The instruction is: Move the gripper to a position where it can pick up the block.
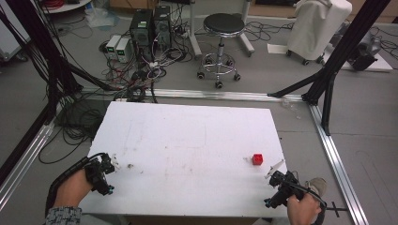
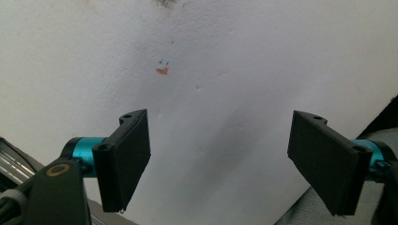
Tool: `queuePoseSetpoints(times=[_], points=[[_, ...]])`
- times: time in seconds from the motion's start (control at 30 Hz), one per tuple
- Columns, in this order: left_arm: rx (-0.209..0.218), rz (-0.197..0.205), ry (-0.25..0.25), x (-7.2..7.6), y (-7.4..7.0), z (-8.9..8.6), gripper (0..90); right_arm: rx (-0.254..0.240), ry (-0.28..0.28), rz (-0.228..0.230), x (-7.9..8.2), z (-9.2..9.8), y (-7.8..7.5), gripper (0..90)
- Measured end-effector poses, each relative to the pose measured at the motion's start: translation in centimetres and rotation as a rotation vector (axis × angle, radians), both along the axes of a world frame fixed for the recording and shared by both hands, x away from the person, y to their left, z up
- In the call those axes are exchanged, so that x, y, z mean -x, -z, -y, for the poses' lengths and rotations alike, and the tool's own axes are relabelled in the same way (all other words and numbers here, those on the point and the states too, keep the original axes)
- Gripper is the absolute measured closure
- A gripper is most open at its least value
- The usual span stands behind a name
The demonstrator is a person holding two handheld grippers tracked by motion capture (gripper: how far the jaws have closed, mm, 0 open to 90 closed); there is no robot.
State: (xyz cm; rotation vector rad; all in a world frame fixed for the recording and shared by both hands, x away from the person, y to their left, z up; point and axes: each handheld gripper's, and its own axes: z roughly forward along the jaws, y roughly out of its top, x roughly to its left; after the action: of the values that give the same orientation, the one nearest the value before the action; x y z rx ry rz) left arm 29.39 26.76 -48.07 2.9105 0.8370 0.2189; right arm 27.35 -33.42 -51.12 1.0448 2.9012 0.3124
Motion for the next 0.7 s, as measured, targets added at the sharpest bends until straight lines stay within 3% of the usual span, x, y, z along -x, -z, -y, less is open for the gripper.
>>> queuePoseSetpoints(times=[0.7], points=[[0.007,0.004,-0.007,0.03,0.09,-0.11,21.7,-0.010,-0.007,-0.001,-0.09,-0.14,-0.20,2.9]])
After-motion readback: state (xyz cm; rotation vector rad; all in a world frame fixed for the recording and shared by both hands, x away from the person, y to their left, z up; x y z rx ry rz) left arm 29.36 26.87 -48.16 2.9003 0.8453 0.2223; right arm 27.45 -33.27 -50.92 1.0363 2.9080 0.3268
